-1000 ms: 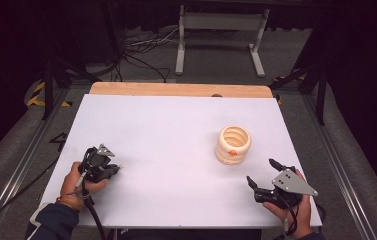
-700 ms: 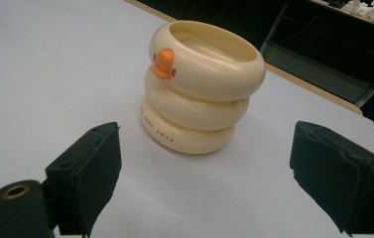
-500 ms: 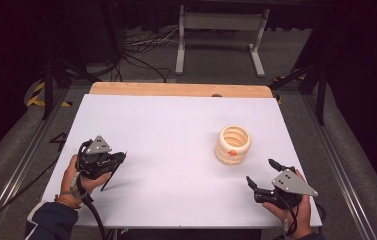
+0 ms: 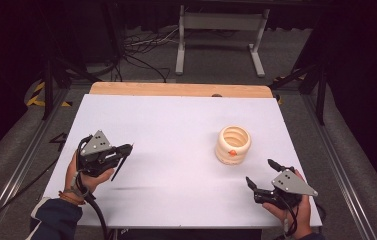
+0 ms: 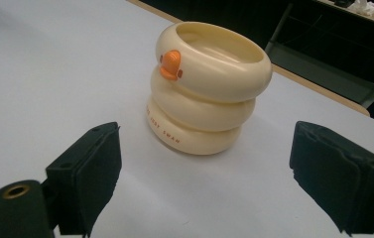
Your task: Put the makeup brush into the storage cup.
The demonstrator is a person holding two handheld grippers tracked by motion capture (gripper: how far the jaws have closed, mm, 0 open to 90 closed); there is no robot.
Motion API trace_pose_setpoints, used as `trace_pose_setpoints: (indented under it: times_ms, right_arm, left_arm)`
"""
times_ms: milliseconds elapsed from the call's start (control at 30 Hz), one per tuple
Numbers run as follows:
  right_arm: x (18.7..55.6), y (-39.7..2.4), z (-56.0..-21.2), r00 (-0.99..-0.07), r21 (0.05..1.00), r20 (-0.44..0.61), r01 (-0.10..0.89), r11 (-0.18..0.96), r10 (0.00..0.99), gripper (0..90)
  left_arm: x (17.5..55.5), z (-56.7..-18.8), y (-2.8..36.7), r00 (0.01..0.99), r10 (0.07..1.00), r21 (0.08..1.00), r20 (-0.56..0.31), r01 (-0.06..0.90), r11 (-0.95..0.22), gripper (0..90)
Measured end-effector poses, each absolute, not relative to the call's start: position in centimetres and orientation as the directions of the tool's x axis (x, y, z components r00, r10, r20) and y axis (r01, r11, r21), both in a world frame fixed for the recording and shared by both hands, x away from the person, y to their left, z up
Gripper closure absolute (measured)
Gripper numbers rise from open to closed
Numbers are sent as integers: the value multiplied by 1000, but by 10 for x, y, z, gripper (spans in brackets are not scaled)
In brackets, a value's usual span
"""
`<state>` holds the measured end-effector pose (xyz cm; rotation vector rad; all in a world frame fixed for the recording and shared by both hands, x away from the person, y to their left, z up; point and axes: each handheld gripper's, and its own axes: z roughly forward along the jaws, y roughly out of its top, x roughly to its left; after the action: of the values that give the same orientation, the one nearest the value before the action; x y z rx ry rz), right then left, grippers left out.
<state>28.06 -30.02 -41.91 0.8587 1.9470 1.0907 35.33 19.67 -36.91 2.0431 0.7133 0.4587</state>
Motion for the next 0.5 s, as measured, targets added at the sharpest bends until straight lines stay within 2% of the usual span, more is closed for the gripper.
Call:
trace_pose_setpoints:
  times_ms: [500]
  right_arm:
    - [280, -299, -419, -520, 890, -260, 198, 411, 814, 133]
  left_arm:
    - [353, -349, 181, 787, 613, 903, 72, 209, -375, 836]
